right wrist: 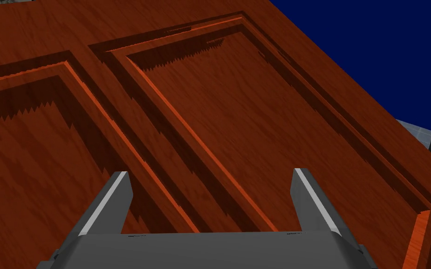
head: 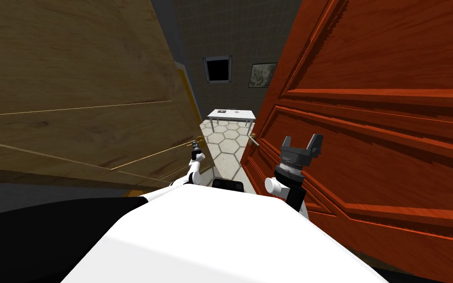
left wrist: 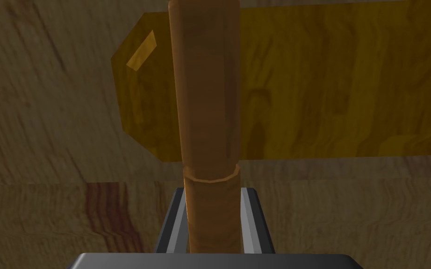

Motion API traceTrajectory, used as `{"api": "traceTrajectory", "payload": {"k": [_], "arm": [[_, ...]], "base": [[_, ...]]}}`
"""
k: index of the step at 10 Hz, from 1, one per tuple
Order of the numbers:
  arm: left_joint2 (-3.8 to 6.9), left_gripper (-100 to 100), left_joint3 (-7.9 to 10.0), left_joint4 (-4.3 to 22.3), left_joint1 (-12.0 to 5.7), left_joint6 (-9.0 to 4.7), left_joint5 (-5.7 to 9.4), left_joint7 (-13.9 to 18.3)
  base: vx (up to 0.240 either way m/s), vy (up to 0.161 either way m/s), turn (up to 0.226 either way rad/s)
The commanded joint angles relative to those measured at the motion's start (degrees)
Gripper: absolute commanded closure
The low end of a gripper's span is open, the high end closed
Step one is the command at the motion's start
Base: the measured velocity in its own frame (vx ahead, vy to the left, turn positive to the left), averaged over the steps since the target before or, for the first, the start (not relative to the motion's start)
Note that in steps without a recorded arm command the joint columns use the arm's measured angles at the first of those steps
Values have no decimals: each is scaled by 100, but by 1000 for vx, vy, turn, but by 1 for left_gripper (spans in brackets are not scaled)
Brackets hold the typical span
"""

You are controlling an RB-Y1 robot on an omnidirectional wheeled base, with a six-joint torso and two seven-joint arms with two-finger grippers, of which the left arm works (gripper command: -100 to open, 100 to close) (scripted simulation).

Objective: Push the door open

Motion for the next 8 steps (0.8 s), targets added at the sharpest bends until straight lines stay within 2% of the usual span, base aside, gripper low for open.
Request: {"api": "traceTrajectory", "payload": {"k": [1, 2, 3, 6, 7, 8], "arm": [[70, 100, 68, -173, 62, -21, 62, -49], [70, 100, 68, -173, 62, -21, 62, -49], [61, 100, 170, -188, 44, -80, 212, -237], [37, 100, 328, -210, 17, -172, 443, -526], [37, 100, 328, -210, 17, -172, 443, -526], [26, 100, 382, -218, 7, -203, 521, -623]], "base": [[95, 38, 0], [28, 17, 2], [70, 40, -18], [101, 48, -6], [79, 39, 2], [72, 39, 4]]}}
